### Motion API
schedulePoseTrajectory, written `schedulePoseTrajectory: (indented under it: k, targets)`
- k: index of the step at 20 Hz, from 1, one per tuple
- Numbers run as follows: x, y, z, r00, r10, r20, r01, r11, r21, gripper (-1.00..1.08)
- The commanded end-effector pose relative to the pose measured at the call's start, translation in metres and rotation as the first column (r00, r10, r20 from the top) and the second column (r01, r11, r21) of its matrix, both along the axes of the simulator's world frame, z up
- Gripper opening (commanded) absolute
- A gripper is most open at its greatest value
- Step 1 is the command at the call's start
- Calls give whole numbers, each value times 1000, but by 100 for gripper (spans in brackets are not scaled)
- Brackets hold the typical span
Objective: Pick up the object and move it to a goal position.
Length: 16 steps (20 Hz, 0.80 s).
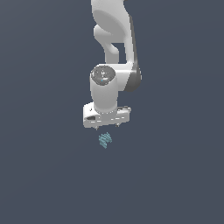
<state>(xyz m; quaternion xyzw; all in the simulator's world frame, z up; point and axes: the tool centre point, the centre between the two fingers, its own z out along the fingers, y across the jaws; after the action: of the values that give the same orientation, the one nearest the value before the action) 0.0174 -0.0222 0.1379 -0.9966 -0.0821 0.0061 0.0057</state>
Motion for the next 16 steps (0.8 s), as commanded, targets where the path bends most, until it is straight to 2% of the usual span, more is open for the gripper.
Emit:
schedulePoseTrajectory:
  k: [1, 9, 16]
  targets:
    - [8, -4, -14, 999, 51, 4, -50, 999, -3, 100]
    - [24, -11, -42, 988, 155, 12, -155, 988, -9, 100]
    - [26, -12, -47, 986, 168, 12, -168, 986, -10, 100]
